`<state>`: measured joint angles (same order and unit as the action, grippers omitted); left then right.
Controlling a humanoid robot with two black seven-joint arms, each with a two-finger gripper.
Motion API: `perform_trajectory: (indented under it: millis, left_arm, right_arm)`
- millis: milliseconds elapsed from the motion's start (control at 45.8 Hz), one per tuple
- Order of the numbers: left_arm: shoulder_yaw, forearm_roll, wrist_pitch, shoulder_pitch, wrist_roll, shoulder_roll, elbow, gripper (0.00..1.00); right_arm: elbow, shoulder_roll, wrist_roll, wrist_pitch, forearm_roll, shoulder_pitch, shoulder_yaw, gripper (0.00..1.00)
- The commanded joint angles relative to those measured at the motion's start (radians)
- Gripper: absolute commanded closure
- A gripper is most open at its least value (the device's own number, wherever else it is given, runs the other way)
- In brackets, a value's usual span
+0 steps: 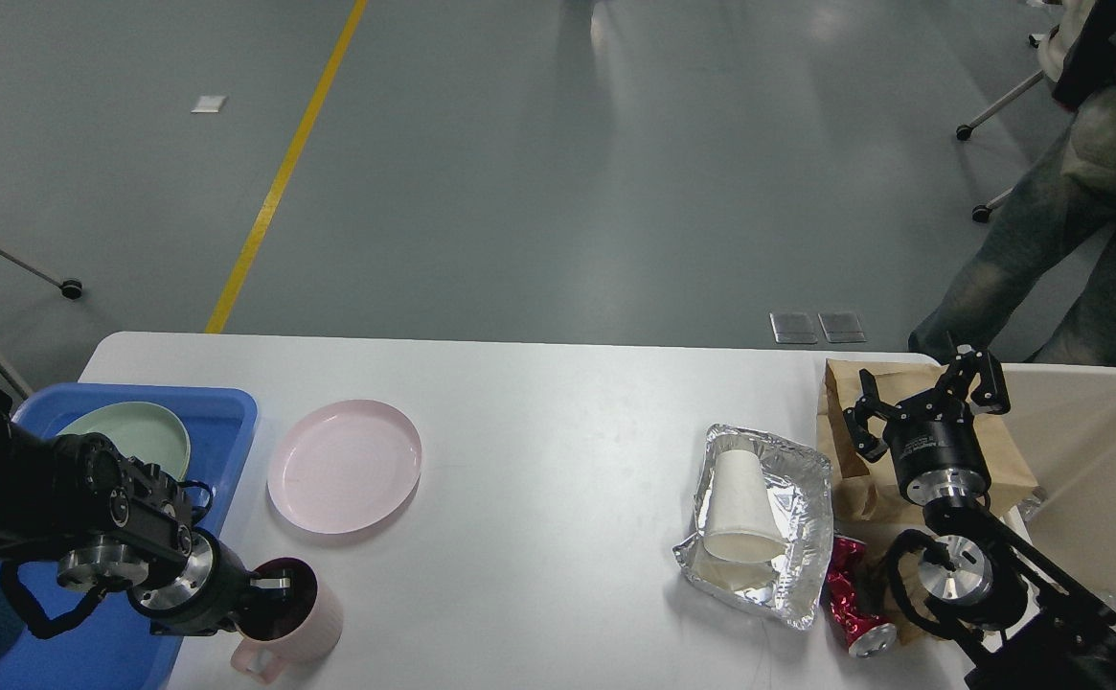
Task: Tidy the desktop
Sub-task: 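Lift the pink mug up with the left gripper, then lower the pink mug onto the blue tray corner nearest the robot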
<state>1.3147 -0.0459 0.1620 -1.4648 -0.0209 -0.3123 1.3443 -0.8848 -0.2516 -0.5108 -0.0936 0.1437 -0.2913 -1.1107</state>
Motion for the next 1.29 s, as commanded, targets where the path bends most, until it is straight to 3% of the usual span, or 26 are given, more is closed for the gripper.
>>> perform_trajectory:
  millis: [0, 197, 437, 590, 699, 809, 1136, 1268]
  left_arm:
    - [0.008, 0.005, 0.060, -0.044, -0.001, -0.028, 0.012, 1.00]
    - [0.072, 0.037, 0.209, -0.261, -0.002, -0.093, 0.127, 1.00]
    - [0.190, 0.074, 0.447, -0.730, -0.010, -0.076, 0.335, 1.00]
    - [0.212, 0.074, 0.663, -1.009, -0.008, -0.048, 0.352, 1.00]
    - [0.215, 0.074, 0.774, -1.170, -0.005, -0.056, 0.352, 1.00]
    - [0.228, 0.075, 0.798, -1.217, -0.001, -0.056, 0.349, 1.00]
    - [0.250, 0.093, 0.780, -1.163, -0.010, -0.059, 0.348, 1.00]
    - [0.279, 0.178, 0.709, -1.126, -0.007, -0.191, 0.342, 1.00]
  right_arm:
    - [0.000, 0.000, 0.000, 0.000, 0.001, 0.001, 0.000, 0.00]
    - [0.001, 0.000, 0.000, 0.000, 0.001, 0.000, 0.000, 0.00]
    - [0.001, 0.000, 0.000, 0.000, 0.001, 0.001, 0.000, 0.00]
    - [0.001, 0.000, 0.000, 0.000, 0.001, 0.000, 0.000, 0.00]
    - [0.001, 0.000, 0.000, 0.000, 0.001, 0.001, 0.000, 0.00]
    - [0.001, 0.000, 0.000, 0.000, 0.001, 0.001, 0.000, 0.00]
    - [0.001, 0.000, 0.000, 0.000, 0.001, 0.001, 0.000, 0.00]
    - [0.001, 0.000, 0.000, -0.001, 0.001, 0.001, 0.000, 0.00]
